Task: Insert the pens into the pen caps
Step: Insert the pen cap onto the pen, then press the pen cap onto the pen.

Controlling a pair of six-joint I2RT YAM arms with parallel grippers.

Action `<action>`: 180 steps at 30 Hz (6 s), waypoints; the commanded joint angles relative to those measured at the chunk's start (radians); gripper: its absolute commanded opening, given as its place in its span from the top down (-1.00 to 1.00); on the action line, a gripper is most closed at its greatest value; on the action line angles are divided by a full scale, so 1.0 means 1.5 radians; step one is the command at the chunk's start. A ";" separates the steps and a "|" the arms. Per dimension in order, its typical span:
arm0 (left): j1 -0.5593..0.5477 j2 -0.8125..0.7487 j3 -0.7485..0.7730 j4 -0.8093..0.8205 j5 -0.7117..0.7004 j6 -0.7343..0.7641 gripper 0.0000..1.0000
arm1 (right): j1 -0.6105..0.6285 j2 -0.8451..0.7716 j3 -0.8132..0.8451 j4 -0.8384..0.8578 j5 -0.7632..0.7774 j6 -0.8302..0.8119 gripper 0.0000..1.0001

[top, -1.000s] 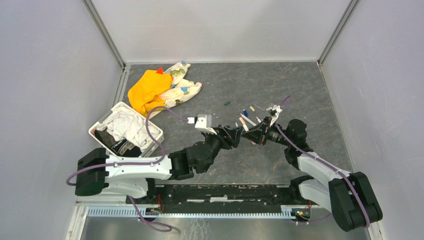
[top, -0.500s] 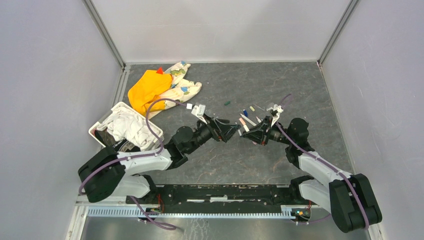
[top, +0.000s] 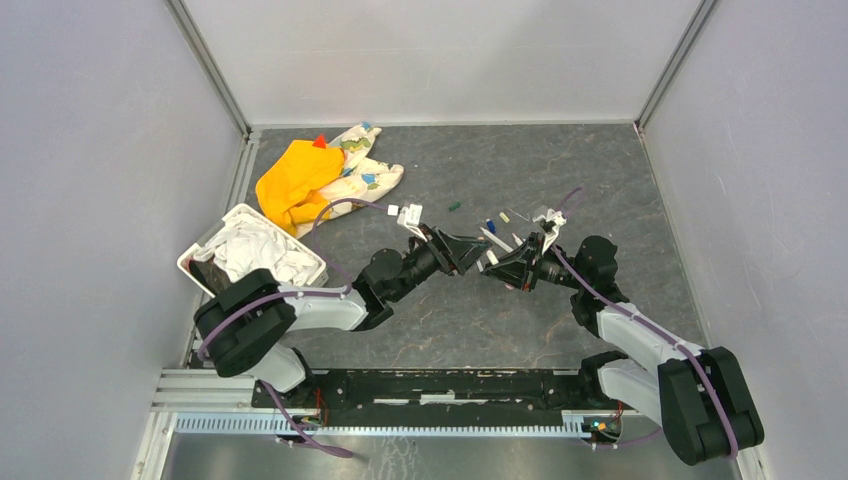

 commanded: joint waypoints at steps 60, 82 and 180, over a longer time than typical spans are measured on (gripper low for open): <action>-0.248 -0.018 0.048 -0.326 0.077 0.357 0.96 | 0.052 0.005 0.363 0.166 -0.118 0.239 1.00; -0.285 -0.039 -0.040 -0.342 -0.054 0.323 0.96 | 0.038 -0.004 0.354 -0.111 -0.063 -0.019 1.00; 0.015 0.044 0.026 -0.166 0.241 0.275 0.96 | 0.018 0.201 0.145 -0.018 -0.114 -0.143 1.00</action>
